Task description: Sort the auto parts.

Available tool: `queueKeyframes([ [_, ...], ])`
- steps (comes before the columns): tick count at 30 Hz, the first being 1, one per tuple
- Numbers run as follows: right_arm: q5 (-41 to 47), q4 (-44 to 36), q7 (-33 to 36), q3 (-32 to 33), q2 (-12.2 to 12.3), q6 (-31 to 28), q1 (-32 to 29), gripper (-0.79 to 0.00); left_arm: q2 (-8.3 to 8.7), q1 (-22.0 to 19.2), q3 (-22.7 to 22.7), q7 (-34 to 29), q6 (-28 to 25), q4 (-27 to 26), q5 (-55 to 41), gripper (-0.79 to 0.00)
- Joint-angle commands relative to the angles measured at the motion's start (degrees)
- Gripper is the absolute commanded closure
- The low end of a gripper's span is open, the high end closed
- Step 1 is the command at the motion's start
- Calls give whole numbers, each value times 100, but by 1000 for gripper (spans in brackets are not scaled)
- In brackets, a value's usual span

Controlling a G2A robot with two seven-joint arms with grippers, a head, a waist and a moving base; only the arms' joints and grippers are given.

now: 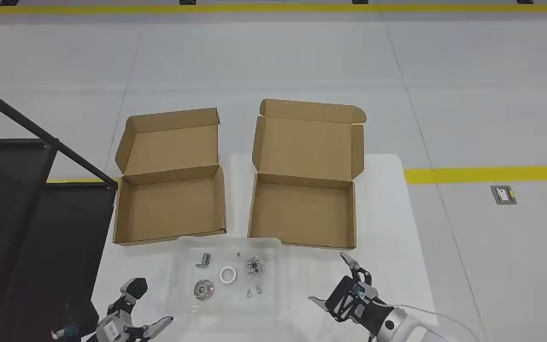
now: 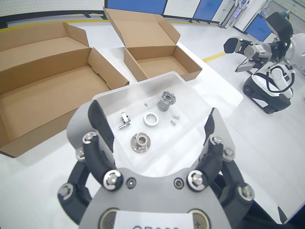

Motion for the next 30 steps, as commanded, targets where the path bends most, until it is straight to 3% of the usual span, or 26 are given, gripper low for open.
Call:
queueKeyframes([
  [1,11,48,-278,-16,11,-170,-6,-785,3,-3,-35,-12,17,-39,-11,-785],
  [7,-254,124,-423,-610,4,-995,575,-785,52,193,-546,136,-530,-18,102,-785],
  [14,22,797,1015,-2175,-266,-1435,2187,-785,345,879,-495,573,-530,-604,1062,-785],
  [26,19,814,1014,-2181,-266,-1427,2178,-785,393,948,-466,648,-511,-658,1266,-785],
  [30,-164,1174,1330,-2584,-350,-1368,2477,-785,383,756,-377,557,-242,-402,958,-785],
])
